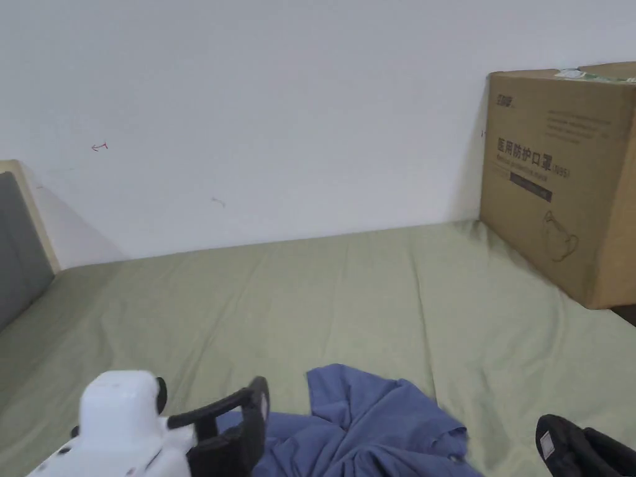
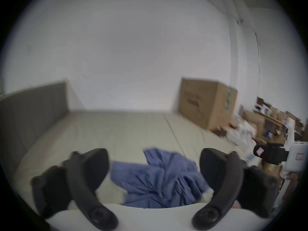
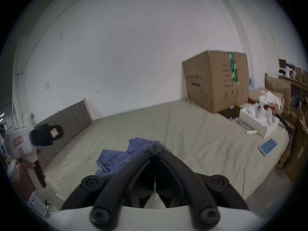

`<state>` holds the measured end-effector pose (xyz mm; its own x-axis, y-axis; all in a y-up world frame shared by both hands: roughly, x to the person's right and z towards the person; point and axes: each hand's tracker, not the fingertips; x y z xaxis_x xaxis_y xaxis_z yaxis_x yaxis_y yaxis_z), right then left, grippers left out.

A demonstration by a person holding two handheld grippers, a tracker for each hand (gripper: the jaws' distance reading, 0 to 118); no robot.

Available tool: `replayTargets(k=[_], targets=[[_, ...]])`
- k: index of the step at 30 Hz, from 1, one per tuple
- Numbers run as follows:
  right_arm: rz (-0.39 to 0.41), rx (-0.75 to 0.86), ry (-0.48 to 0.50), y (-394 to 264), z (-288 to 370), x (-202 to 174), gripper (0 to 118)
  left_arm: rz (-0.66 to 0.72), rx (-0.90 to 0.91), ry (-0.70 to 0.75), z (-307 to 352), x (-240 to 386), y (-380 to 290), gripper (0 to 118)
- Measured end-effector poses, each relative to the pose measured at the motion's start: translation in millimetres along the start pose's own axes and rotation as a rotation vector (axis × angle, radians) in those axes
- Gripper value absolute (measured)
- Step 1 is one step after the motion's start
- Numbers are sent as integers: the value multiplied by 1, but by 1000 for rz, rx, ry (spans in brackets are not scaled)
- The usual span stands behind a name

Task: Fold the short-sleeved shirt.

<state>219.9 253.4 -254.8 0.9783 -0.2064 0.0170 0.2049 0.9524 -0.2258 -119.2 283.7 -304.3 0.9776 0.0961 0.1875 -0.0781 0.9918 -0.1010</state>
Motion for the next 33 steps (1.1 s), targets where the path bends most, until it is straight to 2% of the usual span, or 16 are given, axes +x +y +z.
replayTargets(k=[1,2,3,9,15,17,19,21,24,25,26,27,28,29,30,33], targets=[[11,42,-3,0,3,-7,0,0,58,78,20,1,-2,75],[11,75,-7,-1,6,-12,0,-5,80,110,33,2,-4,41],[10,110,-4,-2,10,-17,0,-5,67,102,43,-2,-8,0],[61,187,-2,-5,21,-32,0,-9,119,183,80,-8,-22,0],[74,167,15,3,19,-34,0,37,104,174,69,-16,-8,0],[77,163,16,3,15,-32,0,43,91,136,41,-28,11,0],[86,149,20,4,9,-31,0,22,-73,109,-11,-45,29,0],[99,128,20,2,1,-30,0,-10,-323,62,-79,-65,37,0],[113,99,20,-5,-15,-26,0,7,-662,-152,-193,-101,9,0],[117,92,19,-7,-20,-24,0,9,-709,-137,-216,-107,-2,0],[122,76,16,-11,-28,-22,0,7,-738,-97,-239,-112,-19,1],[128,55,5,-14,-35,-21,0,5,-772,-83,-259,-118,-36,19],[131,33,-6,-17,-42,-18,0,0,-807,-67,-278,-122,-50,50],[132,8,-15,-19,-50,-15,0,-23,-853,-52,-295,-125,-65,88],[130,-10,-20,-21,-57,-12,0,-47,-875,-27,-308,-126,-81,118],[119,-55,-42,-28,-76,-4,0,-109,-879,-3,-335,-128,-117,114]])
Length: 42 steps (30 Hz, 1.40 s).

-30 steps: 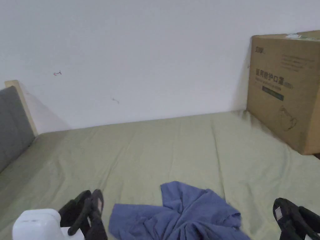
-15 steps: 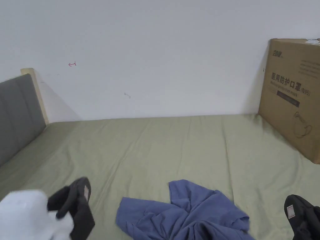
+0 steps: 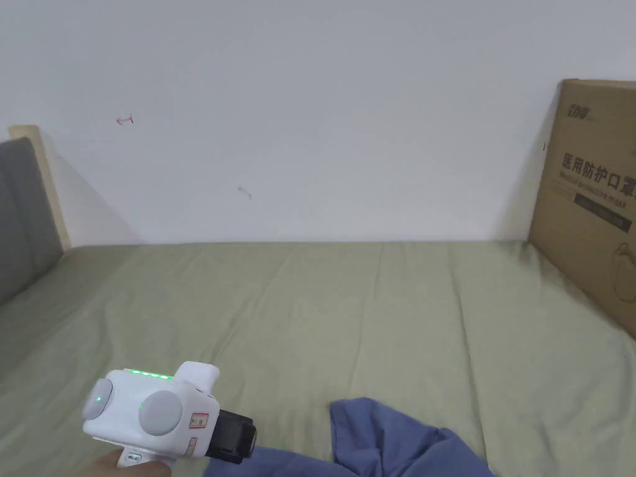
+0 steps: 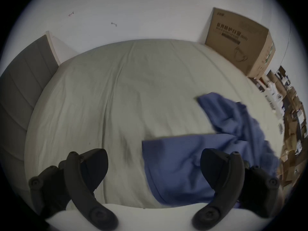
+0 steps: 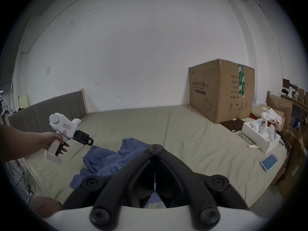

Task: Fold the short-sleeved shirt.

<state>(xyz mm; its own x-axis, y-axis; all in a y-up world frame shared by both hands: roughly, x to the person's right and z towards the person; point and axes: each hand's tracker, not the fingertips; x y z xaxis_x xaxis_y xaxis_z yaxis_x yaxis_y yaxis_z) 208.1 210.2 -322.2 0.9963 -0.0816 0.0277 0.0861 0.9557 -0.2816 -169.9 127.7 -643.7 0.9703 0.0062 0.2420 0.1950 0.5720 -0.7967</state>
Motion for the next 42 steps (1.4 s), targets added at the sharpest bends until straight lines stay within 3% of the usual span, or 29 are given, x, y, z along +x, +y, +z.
replayTargets(k=[6,8,9,10,11,12,15,17,20,21,23,24,25,33,34,36,37,39,40,41,42], targets=[[-12,-89,-27,-14,-33,4,0,-11,-116,6,-62,0,-25,112],[-16,-102,-26,-15,-38,4,0,-12,-32,44,-47,9,-29,99],[-20,-104,-21,-15,-41,4,0,-17,-11,35,-42,14,-32,83],[-24,-104,-17,-13,-45,5,0,-52,9,56,-32,19,-35,59],[-29,-105,-9,-9,-49,6,0,-88,37,48,-23,26,-38,25],[-34,-111,12,-3,-57,8,0,-108,62,37,-16,32,-41,3],[-8,-138,85,26,-102,14,0,-133,84,12,-3,37,-44,3],[-8,-220,145,47,-147,18,0,-68,138,-74,12,31,-47,3],[-4,-393,162,71,-229,18,4,27,224,-55,42,19,-55,3],[20,-471,181,75,-257,18,31,59,243,-57,49,13,-59,3],[43,-661,198,73,-312,13,102,107,259,-90,63,4,-66,3],[76,-777,190,68,-336,9,118,107,261,-97,68,0,-72,3],[80,-821,209,59,-350,7,118,106,261,-93,71,-2,-77,3],[180,-994,34,-3,-430,-8,114,188,232,-96,77,-22,-106,3],[202,-1010,-2,-10,-432,-7,106,205,220,-101,75,-24,-107,3],[156,-963,55,-8,-420,-7,88,209,212,-98,73,-26,-112,3],[163,-930,34,-5,-413,-12,73,210,208,-101,72,-27,-113,3],[218,-931,121,1,-396,-24,27,210,201,-100,72,-26,-115,3],[271,-935,130,1,-391,-31,15,212,197,-101,73,-26,-115,3],[350,-937,125,-1,-385,-37,9,216,192,-101,75,-25,-115,3],[378,-931,135,-1,-380,-39,7,220,189,-101,78,-24,-114,3]])
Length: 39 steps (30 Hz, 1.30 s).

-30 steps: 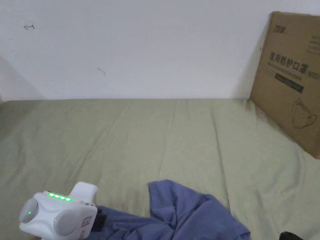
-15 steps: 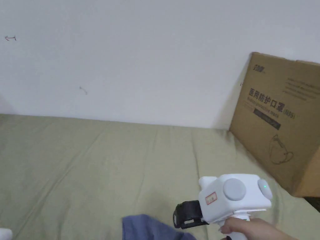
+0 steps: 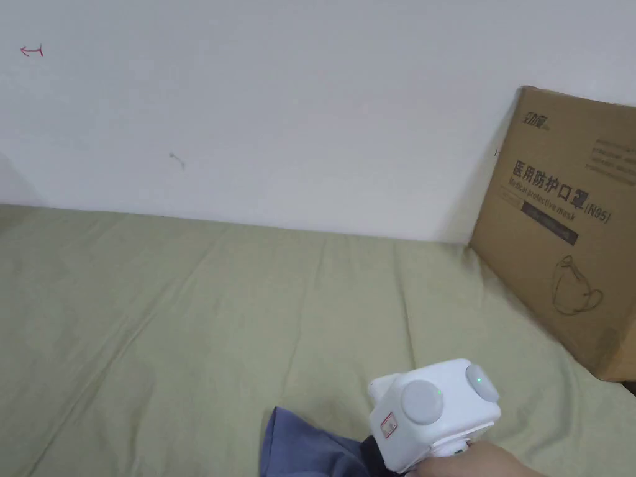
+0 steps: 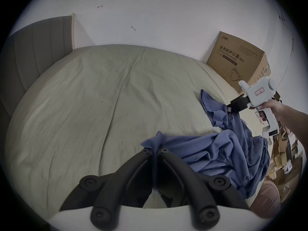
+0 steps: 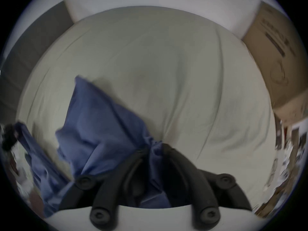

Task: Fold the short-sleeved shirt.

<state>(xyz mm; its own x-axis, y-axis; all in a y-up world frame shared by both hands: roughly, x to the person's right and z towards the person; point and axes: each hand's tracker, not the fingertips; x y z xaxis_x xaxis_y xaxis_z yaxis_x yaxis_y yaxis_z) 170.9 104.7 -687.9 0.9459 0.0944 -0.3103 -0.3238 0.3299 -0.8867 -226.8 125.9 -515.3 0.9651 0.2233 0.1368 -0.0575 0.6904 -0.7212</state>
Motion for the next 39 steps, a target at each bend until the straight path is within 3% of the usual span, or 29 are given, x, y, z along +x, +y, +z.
replayTargets(k=[5,17,27,39], targets=[[-181,138,33,-14,53,18,6,-5,51,1,35,9,15,3],[-382,543,-9,-85,324,98,5,-78,330,17,202,54,109,3],[-439,801,-78,-90,483,132,5,-137,481,90,294,97,211,3],[-471,945,-230,28,528,167,5,-63,559,129,257,101,331,3]])
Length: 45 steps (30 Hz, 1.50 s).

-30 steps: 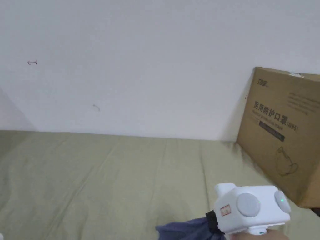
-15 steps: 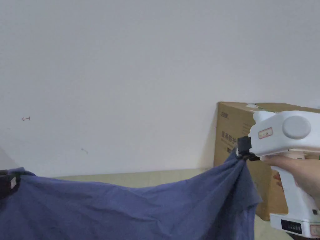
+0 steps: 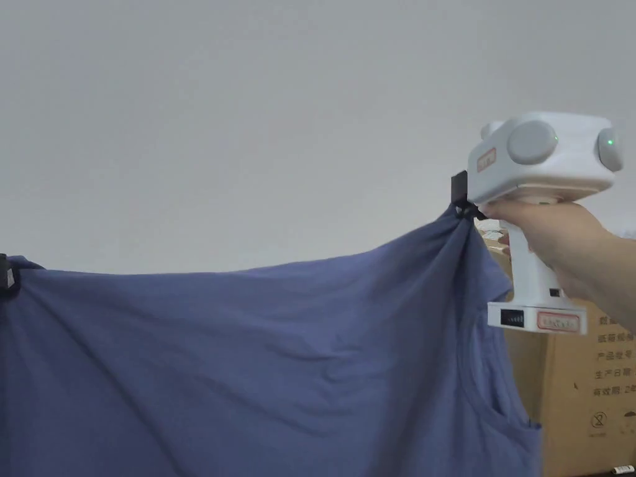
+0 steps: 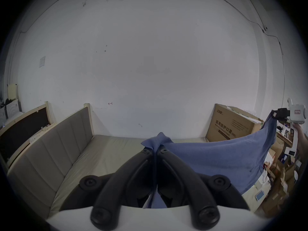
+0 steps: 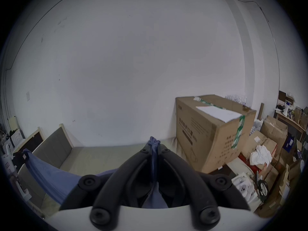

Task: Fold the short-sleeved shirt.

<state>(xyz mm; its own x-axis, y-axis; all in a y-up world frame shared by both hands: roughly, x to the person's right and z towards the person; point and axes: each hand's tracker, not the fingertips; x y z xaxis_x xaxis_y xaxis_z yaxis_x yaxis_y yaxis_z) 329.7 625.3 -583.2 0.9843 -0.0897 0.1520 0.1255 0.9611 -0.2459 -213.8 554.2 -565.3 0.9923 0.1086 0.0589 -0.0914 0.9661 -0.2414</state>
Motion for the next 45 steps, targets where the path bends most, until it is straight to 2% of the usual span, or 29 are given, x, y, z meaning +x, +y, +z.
replayTargets(k=[7,11,16,19,21,23,25,27,30,32,33,35,39,45], targets=[[13,73,-59,22,-80,-18,5,57,76,18,-93,-5,20,3],[-21,153,-66,32,-123,-20,5,60,105,52,-133,-4,20,3],[25,207,-77,7,-148,-36,5,35,114,87,-177,-21,10,3],[46,176,-80,-40,-167,-33,5,-15,81,100,-183,-10,-29,3],[-29,77,-36,-86,-182,-24,5,-51,-8,105,-194,-4,-70,3],[-84,-32,-10,-151,-187,-14,5,-2,-99,68,-200,-6,-128,3],[-113,-180,-13,-231,-192,-1,5,22,-278,37,-201,-9,-202,3],[-69,-364,-27,-315,-184,10,5,-22,-433,52,-190,-12,-273,3],[-13,-568,-10,-423,-152,38,5,-25,-558,-6,-144,-20,-363,3],[33,-655,18,-469,-116,54,5,1,-629,-48,-109,-27,-400,3],[10,-693,20,-486,-94,64,5,6,-661,-50,-93,-41,-417,3],[-45,-723,50,-504,-47,80,5,-4,-671,-76,-56,-52,-435,3],[-62,-719,50,-512,30,113,5,-7,-683,-93,10,-73,-440,3],[-124,-803,94,-522,102,146,5,-57,-706,-136,76,-84,-446,3]])
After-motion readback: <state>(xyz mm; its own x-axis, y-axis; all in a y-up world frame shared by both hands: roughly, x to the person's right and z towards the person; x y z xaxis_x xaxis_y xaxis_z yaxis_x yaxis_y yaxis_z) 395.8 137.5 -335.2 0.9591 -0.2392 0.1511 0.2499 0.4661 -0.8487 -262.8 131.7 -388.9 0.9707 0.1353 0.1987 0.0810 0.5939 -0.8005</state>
